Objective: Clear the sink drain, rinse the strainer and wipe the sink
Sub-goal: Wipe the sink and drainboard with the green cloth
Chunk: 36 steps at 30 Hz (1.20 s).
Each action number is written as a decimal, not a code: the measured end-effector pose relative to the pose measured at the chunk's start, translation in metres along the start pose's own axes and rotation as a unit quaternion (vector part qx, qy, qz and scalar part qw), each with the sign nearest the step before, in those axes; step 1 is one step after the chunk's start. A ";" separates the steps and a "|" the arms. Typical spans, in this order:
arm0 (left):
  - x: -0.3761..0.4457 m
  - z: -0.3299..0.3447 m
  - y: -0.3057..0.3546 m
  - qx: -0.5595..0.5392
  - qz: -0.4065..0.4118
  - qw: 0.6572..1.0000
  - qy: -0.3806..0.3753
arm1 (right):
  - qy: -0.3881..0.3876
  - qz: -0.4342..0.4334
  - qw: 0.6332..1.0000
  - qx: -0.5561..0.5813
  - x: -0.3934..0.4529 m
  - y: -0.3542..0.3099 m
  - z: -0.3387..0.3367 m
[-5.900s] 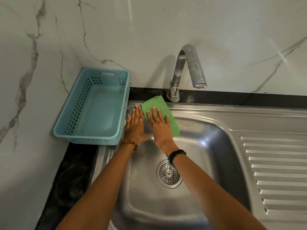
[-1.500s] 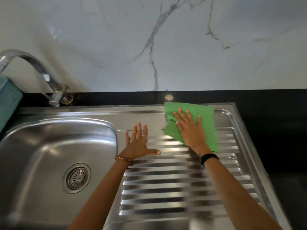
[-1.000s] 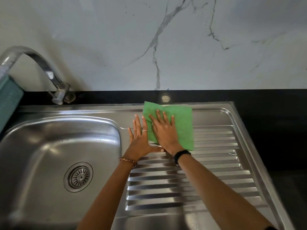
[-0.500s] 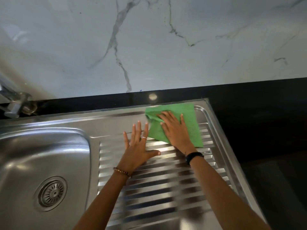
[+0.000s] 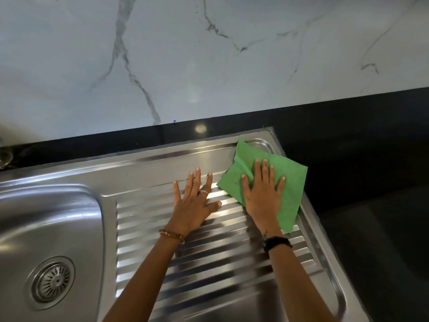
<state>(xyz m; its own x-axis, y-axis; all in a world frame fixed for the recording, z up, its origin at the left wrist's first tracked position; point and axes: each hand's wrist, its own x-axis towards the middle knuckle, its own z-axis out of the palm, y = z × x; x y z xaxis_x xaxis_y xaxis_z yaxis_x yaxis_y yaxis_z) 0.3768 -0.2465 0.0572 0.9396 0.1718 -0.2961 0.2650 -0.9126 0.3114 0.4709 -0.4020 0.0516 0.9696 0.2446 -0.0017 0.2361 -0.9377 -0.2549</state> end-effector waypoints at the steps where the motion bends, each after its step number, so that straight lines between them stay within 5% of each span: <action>1: 0.001 0.001 -0.001 0.002 -0.002 1.000 0.003 | -0.002 -0.002 1.000 -0.007 0.002 0.001 0.000; 9: -0.003 -0.006 0.002 -0.019 0.018 1.000 -0.006 | -0.025 -0.025 0.998 -0.057 0.095 -0.010 -0.010; 21: -0.004 -0.010 -0.002 -0.046 0.011 0.999 -0.021 | -0.054 -0.066 0.996 -0.035 -0.043 0.017 -0.015; 25: -0.037 -0.008 -0.019 -0.075 -0.002 0.995 0.060 | -0.072 -0.110 0.988 -0.077 -0.007 0.027 -0.019; 31: -0.106 -0.003 -0.061 -0.113 -0.068 0.984 0.123 | -0.059 -0.111 0.986 -0.109 0.049 0.019 -0.020; 36: -0.142 0.016 -0.080 -0.156 -0.223 0.948 0.165 | -0.045 -0.098 0.991 -0.078 0.032 0.014 -0.016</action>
<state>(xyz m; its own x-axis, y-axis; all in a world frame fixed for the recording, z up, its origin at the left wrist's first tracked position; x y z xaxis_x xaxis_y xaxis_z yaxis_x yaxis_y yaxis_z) 0.2185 -0.2042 0.0606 0.7224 0.6681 -0.1780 0.6543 -0.5774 0.4883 0.5059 -0.4113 0.0630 0.8966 0.4395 -0.0546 0.4324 -0.8954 -0.1061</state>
